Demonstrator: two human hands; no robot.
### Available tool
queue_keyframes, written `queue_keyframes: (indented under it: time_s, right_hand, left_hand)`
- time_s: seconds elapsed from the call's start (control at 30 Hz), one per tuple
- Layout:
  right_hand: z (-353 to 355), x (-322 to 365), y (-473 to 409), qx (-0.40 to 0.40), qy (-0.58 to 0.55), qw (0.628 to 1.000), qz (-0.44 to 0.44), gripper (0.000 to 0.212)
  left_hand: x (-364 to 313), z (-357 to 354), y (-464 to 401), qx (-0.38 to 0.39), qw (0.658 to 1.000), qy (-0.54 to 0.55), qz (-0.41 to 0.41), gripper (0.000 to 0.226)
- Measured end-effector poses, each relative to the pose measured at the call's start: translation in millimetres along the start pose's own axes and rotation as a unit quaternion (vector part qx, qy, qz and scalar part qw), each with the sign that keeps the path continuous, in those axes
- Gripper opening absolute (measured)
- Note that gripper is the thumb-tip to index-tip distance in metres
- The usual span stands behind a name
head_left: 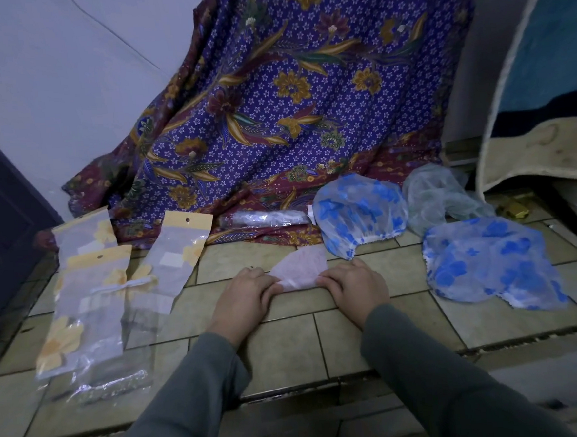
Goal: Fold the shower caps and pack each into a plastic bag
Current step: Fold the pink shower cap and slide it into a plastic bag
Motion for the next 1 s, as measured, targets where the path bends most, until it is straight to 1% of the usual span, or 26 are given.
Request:
queue_keyframes:
  time_s: [0.07,0.1,0.2,0.23,0.3,0.33,0.4,0.47,0.53,0.57,0.67,0.73,0.8,0.9,1.0]
  right_hand:
    - [3,1,-6,0.027,-0.004,1.0,-0.012,0.025]
    - [4,1,-9,0.038,-0.009,0.999,-0.015,0.025]
    - [3,0,-17,0.073,-0.015,0.997,-0.027,0.024]
    - [3,0,-19,0.083,-0.015,0.996,-0.036,0.024]
    - [6,0,-26,0.114,-0.014,0.992,-0.052,0.025]
    - [6,1,-30,0.142,0.002,0.989,-0.052,0.027]
    - [7,4,-37,0.189,0.028,0.98,-0.054,0.03]
    - [6,3,-41,0.198,0.017,0.977,-0.074,0.028]
    - [5,0,-39,0.167,-0.019,0.981,-0.094,0.026]
    - [3,-2,-36,0.135,-0.029,0.987,-0.083,0.025]
    - [0,-3,-27,-0.003,-0.035,0.999,-0.014,0.013]
    - [-3,-1,-21,-0.057,-0.011,0.998,0.029,0.003]
    - [-7,2,-19,-0.068,0.002,0.997,0.044,0.003]
    - [-9,3,-19,-0.042,-0.004,0.999,0.035,0.012]
    - [-10,3,-13,-0.025,0.017,0.999,0.027,0.021]
  left_hand:
    - [-1,1,-3,0.013,1.0,0.012,0.01,0.055]
    - [-1,1,-2,0.013,1.0,0.021,0.013,0.052]
    - [-1,3,0,0.006,0.997,0.067,0.036,0.023]
    - [-1,3,-1,0.004,0.996,0.08,0.041,0.017]
    - [1,4,-5,0.004,0.994,0.094,0.056,0.015]
    - [3,3,-8,0.004,0.993,0.096,0.068,0.015]
    - [6,1,-14,0.003,0.992,0.078,0.094,0.016]
    - [4,-2,-18,-0.018,0.994,0.048,0.1,0.015]
    - [-2,-6,-17,-0.046,0.996,0.038,0.067,0.016]
    - [-5,-8,-15,-0.054,0.997,0.035,0.044,0.018]
    - [-10,-10,-10,-0.067,0.997,0.033,0.02,0.027]
    - [-13,-8,-9,-0.077,0.996,0.032,0.01,0.034]
    - [-15,-7,-7,-0.076,0.997,0.03,0.01,0.037]
    - [-13,-6,-5,-0.058,0.997,0.019,0.038,0.034]
    - [-7,-10,-10,-0.044,0.998,0.009,0.053,0.046]
Point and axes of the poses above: each hand's wrist, its own y-axis away from the middle knuckle, its own z-axis out of the back of the hand, x = y × z, the point moved 2 cm from there along -y, towards the middle knuckle, and after that the axes turned 7 degrees about x, right-handed, at the moved point
